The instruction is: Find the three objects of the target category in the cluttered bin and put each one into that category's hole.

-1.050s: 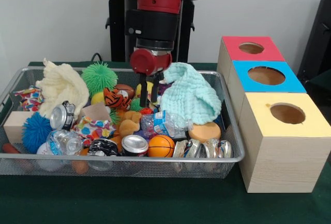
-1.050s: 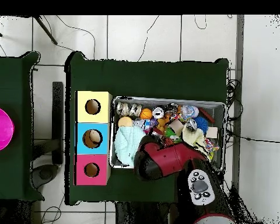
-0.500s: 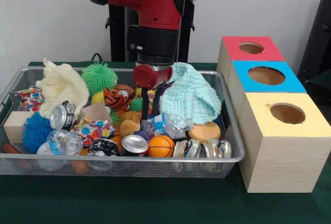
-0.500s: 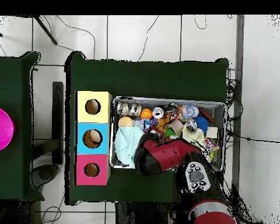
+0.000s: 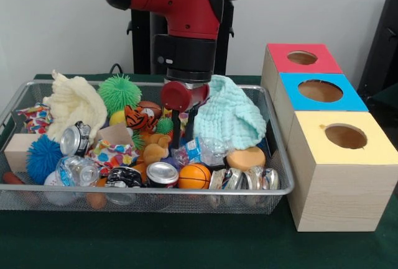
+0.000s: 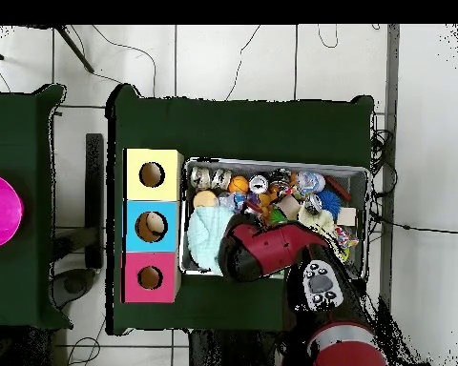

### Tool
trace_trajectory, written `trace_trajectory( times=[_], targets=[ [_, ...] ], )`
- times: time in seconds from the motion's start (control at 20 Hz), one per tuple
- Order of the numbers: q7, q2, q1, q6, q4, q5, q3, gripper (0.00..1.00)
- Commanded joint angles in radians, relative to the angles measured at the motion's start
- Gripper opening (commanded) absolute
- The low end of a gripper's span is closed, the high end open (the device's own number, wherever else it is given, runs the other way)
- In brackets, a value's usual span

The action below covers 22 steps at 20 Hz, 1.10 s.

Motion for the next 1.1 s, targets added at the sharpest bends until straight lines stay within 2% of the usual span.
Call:
trace_trajectory(
  times=[0.05,0.2,0.3,0.4,0.55,0.75,1.1],
  targets=[
    [0.145,-0.004,-0.004,-0.008,-0.023,0.016,0.130,1.00],
    [0.153,-0.050,-0.004,0.038,0.027,0.044,0.144,1.00],
    [0.160,-0.109,0.018,0.089,0.065,0.071,0.121,1.00],
    [0.145,-0.152,-0.001,0.124,0.109,0.091,0.152,1.00],
    [0.142,-0.179,-0.008,0.131,0.139,0.107,0.169,1.00],
    [0.131,-0.177,-0.013,0.118,0.141,0.111,0.180,1.00],
    [0.092,-0.098,-0.007,0.081,0.082,0.053,0.147,1.00]
  ],
)
